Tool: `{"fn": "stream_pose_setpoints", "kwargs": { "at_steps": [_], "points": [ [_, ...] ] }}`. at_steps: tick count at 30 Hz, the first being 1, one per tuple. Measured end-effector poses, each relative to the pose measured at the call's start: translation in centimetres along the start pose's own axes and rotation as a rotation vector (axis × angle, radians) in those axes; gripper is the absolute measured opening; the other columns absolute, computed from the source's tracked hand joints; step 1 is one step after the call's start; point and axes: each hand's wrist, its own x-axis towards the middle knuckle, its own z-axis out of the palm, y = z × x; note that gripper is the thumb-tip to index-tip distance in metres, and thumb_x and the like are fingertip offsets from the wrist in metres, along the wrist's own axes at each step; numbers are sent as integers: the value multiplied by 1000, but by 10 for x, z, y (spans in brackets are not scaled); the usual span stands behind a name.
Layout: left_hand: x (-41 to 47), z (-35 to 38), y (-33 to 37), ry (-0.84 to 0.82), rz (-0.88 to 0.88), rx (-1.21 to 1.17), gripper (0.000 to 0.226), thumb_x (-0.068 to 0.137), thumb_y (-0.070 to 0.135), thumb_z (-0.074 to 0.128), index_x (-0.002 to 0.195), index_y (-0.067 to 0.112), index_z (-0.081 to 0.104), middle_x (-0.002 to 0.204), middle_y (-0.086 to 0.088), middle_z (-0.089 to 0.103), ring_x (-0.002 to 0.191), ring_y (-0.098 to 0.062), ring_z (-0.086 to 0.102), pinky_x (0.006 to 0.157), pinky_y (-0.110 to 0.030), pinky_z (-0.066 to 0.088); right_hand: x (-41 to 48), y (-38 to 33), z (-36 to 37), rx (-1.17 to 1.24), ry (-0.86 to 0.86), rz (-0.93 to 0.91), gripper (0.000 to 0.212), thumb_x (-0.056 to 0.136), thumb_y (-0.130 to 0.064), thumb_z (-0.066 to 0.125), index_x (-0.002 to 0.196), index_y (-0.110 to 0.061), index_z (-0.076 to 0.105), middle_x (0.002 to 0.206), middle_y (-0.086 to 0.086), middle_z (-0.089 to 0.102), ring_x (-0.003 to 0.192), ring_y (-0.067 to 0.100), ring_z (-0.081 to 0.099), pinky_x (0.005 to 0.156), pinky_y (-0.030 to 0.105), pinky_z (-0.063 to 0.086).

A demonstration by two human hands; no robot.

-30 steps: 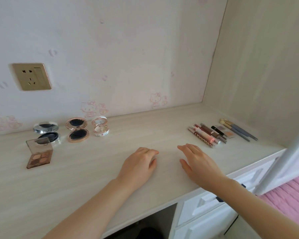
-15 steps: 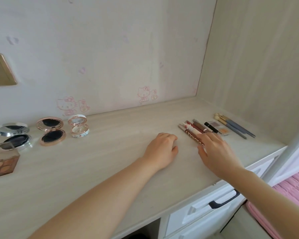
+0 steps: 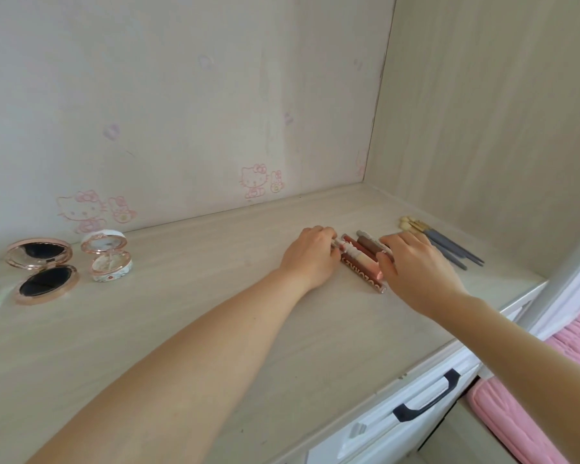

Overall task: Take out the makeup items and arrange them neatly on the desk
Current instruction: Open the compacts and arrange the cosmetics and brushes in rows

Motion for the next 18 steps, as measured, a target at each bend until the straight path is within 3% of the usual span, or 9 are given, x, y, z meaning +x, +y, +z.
{"fn": "stream_pose_setpoints", "kwargs": {
  "at_steps": [5, 9, 12, 15, 18],
  "points": [
    [28, 9, 13, -13, 47, -33, 36, 96, 22, 44, 129, 12, 54, 131, -6, 55, 124, -23, 44, 97, -38, 42, 21, 27, 2, -57, -12, 88, 31, 97, -24, 40, 116, -9, 60, 116, 10, 62, 112, 31, 50, 86, 39, 43],
    [54, 22, 31, -31, 69, -71, 38, 96, 25, 45, 130, 11, 54, 132, -8, 55, 125, -25, 45, 99, -40, 42, 32, 48, 5, -56, -75, 197, 29, 97, -24, 39, 106, -5, 59, 103, 12, 59, 103, 34, 48, 80, 40, 43],
    [74, 35, 42, -97, 58, -85, 38, 95, 30, 46, 128, 14, 55, 130, -11, 56, 124, -26, 46, 99, -39, 43, 36, 56, 11, -81, -114, 224, 34, 98, -29, 38, 107, -6, 60, 103, 12, 56, 104, 33, 44, 85, 40, 41],
    [88, 46, 52, -164, 58, -50, 25, 96, 31, 47, 113, 19, 61, 124, -12, 60, 121, -29, 48, 97, -40, 45, 40, 61, 18, -48, -127, 271, 38, 98, -34, 37, 113, -8, 61, 108, 13, 55, 110, 33, 40, 90, 41, 41],
    [97, 52, 60, -217, 29, -64, 27, 96, 30, 50, 109, 11, 64, 116, -12, 64, 108, -31, 58, 92, -38, 48, 46, 65, 24, -80, -127, 314, 44, 97, -43, 36, 106, -10, 64, 105, 11, 54, 108, 33, 41, 90, 43, 41]
  ]
}}
